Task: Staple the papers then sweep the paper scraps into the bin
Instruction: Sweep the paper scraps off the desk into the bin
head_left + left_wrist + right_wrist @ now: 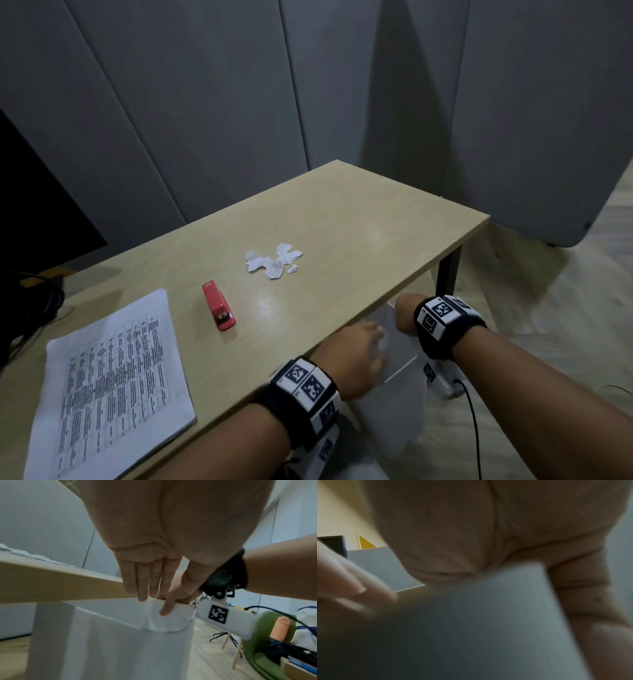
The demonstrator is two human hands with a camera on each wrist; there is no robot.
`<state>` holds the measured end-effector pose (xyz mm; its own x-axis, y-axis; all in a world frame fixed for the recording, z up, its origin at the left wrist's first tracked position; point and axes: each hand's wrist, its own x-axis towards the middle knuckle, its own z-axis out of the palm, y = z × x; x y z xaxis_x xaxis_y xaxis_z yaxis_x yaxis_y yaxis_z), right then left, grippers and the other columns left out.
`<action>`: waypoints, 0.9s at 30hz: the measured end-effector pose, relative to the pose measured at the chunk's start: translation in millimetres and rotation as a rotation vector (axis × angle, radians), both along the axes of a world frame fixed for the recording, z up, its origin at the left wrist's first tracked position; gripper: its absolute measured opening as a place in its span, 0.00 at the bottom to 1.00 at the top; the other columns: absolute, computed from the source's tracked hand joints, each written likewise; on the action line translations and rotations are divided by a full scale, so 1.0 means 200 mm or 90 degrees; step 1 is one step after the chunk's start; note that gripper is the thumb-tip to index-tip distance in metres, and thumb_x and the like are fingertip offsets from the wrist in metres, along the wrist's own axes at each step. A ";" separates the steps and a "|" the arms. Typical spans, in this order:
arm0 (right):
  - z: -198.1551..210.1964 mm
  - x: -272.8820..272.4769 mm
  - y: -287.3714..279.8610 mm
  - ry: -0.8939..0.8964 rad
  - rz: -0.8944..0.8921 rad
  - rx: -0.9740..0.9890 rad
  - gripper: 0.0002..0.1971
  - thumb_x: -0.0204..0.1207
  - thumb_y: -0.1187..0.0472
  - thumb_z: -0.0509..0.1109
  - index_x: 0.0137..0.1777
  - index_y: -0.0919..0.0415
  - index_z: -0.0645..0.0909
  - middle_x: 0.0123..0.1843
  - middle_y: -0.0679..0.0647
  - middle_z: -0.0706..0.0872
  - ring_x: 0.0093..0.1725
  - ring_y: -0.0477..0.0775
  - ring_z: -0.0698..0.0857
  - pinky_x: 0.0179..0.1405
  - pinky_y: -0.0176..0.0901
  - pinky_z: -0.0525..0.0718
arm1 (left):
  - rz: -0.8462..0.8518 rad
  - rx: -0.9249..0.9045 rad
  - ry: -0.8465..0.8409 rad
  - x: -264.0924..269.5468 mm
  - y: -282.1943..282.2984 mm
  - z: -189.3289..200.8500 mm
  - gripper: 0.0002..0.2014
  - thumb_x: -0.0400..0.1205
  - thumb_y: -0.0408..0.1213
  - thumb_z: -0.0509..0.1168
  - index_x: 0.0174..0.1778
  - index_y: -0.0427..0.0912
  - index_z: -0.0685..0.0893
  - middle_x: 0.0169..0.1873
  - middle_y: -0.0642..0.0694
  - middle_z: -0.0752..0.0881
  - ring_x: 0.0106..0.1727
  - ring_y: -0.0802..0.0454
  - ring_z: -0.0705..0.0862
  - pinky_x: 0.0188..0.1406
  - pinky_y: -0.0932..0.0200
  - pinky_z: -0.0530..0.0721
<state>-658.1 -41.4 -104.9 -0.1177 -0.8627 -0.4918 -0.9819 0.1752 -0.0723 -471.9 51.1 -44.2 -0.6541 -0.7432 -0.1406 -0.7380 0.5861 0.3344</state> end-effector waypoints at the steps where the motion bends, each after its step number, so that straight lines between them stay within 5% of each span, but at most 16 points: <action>1: 0.02 0.01 0.02 -0.002 0.001 -0.006 0.11 0.73 0.60 0.65 0.31 0.56 0.68 0.47 0.59 0.84 0.56 0.63 0.87 0.54 0.50 0.86 | 0.007 0.004 0.009 -0.01 0.01 0.00 0.23 0.85 0.44 0.60 0.77 0.42 0.76 0.77 0.45 0.76 0.77 0.46 0.73 0.76 0.50 0.74; 6: 0.08 0.04 0.06 -0.006 -0.031 -0.009 0.04 0.71 0.59 0.63 0.42 0.58 0.76 0.59 0.60 0.87 0.59 0.63 0.86 0.60 0.52 0.85 | 0.122 -0.035 0.098 0.01 -0.13 0.07 0.19 0.82 0.46 0.62 0.69 0.47 0.82 0.68 0.48 0.84 0.70 0.47 0.80 0.70 0.50 0.78; 9: 0.07 0.03 0.06 0.006 -0.015 0.006 0.06 0.72 0.61 0.63 0.46 0.60 0.78 0.57 0.60 0.87 0.58 0.63 0.87 0.59 0.50 0.86 | 0.254 -0.043 0.133 0.09 -0.36 0.12 0.22 0.83 0.44 0.63 0.74 0.47 0.77 0.76 0.48 0.77 0.77 0.48 0.74 0.77 0.50 0.71; 12: 0.07 0.03 0.06 0.007 -0.023 0.013 0.07 0.69 0.60 0.64 0.44 0.61 0.79 0.54 0.60 0.87 0.56 0.62 0.87 0.57 0.51 0.87 | 0.356 -0.020 0.010 0.22 -0.63 0.13 0.30 0.84 0.46 0.60 0.83 0.46 0.65 0.84 0.45 0.63 0.83 0.44 0.64 0.81 0.44 0.67; 15: 0.10 0.05 0.07 -0.002 -0.036 0.018 0.12 0.77 0.63 0.61 0.56 0.65 0.82 0.58 0.61 0.86 0.59 0.62 0.86 0.56 0.48 0.83 | 0.408 0.012 -0.137 0.35 -0.79 0.09 0.30 0.80 0.50 0.60 0.79 0.45 0.67 0.78 0.40 0.68 0.78 0.38 0.68 0.72 0.41 0.74; 18: 0.10 0.05 0.08 -0.002 -0.026 0.002 0.08 0.79 0.63 0.60 0.50 0.62 0.80 0.55 0.61 0.85 0.59 0.61 0.86 0.56 0.48 0.83 | 0.363 0.011 -0.185 0.38 -0.81 0.06 0.17 0.79 0.49 0.61 0.63 0.49 0.77 0.68 0.41 0.74 0.66 0.39 0.78 0.58 0.49 0.79; 21: 0.11 0.04 0.07 -0.001 -0.018 -0.003 0.08 0.80 0.63 0.59 0.52 0.62 0.79 0.61 0.61 0.85 0.62 0.61 0.85 0.58 0.47 0.82 | 0.313 0.025 -0.181 0.34 -0.73 0.03 0.26 0.81 0.49 0.61 0.74 0.44 0.73 0.73 0.38 0.72 0.71 0.36 0.75 0.68 0.44 0.77; 27: 0.13 0.06 0.07 0.001 -0.036 0.014 0.12 0.79 0.62 0.61 0.56 0.64 0.83 0.58 0.61 0.86 0.61 0.62 0.86 0.56 0.47 0.83 | 0.163 0.051 -0.097 0.16 -0.32 -0.02 0.25 0.80 0.50 0.61 0.73 0.47 0.73 0.77 0.41 0.67 0.77 0.42 0.67 0.75 0.41 0.72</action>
